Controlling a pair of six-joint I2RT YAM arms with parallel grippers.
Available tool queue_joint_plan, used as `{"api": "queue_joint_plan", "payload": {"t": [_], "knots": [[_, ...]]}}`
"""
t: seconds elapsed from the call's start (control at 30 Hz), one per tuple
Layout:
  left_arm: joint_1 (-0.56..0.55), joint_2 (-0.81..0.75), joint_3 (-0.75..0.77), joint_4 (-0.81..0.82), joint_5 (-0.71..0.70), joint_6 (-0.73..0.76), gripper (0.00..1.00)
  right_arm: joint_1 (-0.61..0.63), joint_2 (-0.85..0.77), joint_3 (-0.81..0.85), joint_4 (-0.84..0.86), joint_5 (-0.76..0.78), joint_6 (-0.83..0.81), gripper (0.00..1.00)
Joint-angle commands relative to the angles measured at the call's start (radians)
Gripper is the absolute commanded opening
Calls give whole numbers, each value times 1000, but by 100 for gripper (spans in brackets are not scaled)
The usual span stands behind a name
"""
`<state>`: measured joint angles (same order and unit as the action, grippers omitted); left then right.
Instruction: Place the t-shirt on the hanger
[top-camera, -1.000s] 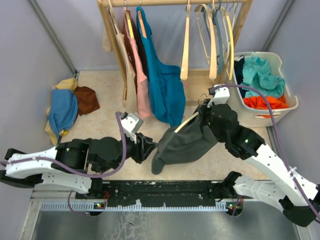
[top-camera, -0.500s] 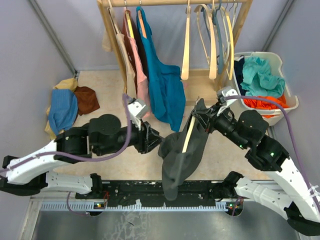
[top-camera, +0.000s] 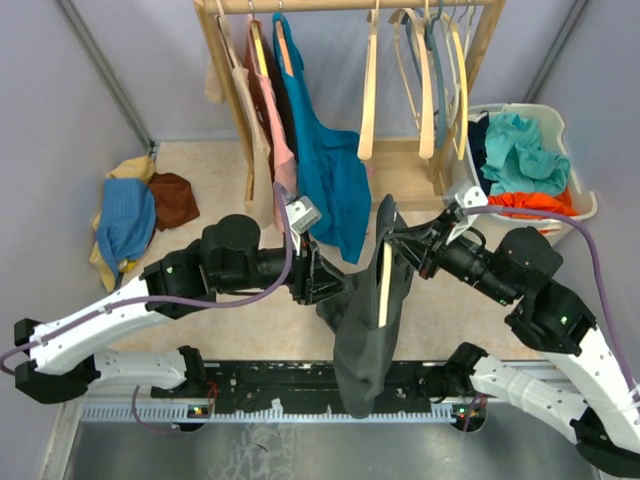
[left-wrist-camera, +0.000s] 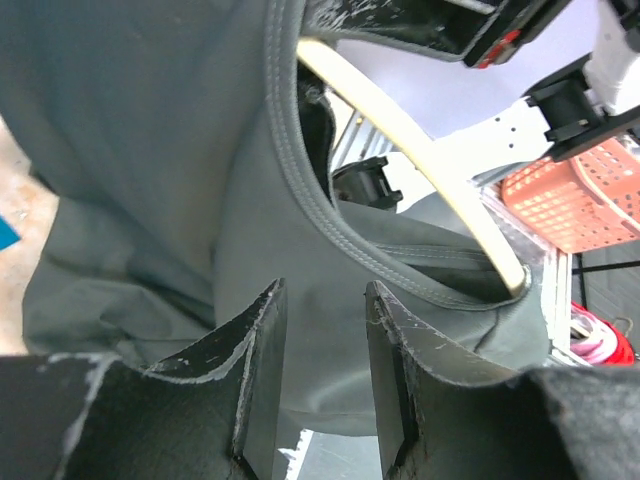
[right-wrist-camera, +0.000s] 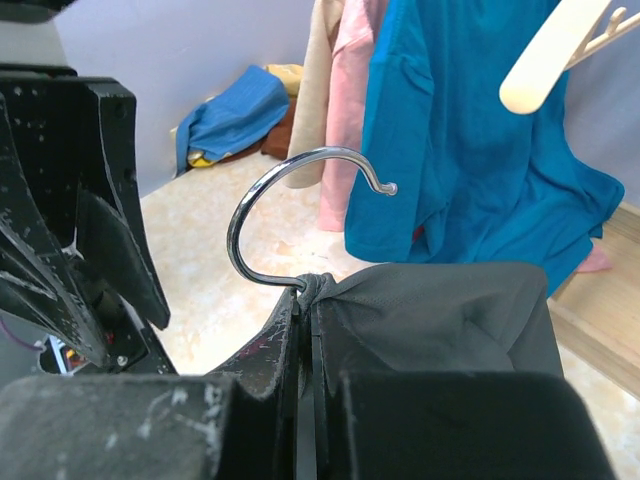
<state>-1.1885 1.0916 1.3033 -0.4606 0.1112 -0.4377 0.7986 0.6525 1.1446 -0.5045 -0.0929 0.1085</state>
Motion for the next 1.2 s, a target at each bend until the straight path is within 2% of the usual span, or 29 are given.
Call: {"api": "queue_joint_plan", "payload": {"t": [0.0, 0.1, 0.23, 0.47, 0.67, 1.17], "knots": [[6, -54, -11, 75, 95, -26, 43, 7, -16, 24, 49, -43, -38, 0], [5, -93, -43, 68, 137, -32, 43, 8, -9, -1, 53, -50, -65, 0], [5, -91, -56, 32, 94, -23, 45, 8, 5, -31, 73, -84, -69, 0], [9, -24, -86, 108, 42, -50, 47, 8, 24, -35, 79, -102, -64, 0], [34, 45, -84, 110, -5, -65, 48, 7, 35, -19, 63, -74, -75, 0], [75, 135, -116, 206, 50, -113, 50, 8, 54, -35, 73, 15, -103, 0]]}}
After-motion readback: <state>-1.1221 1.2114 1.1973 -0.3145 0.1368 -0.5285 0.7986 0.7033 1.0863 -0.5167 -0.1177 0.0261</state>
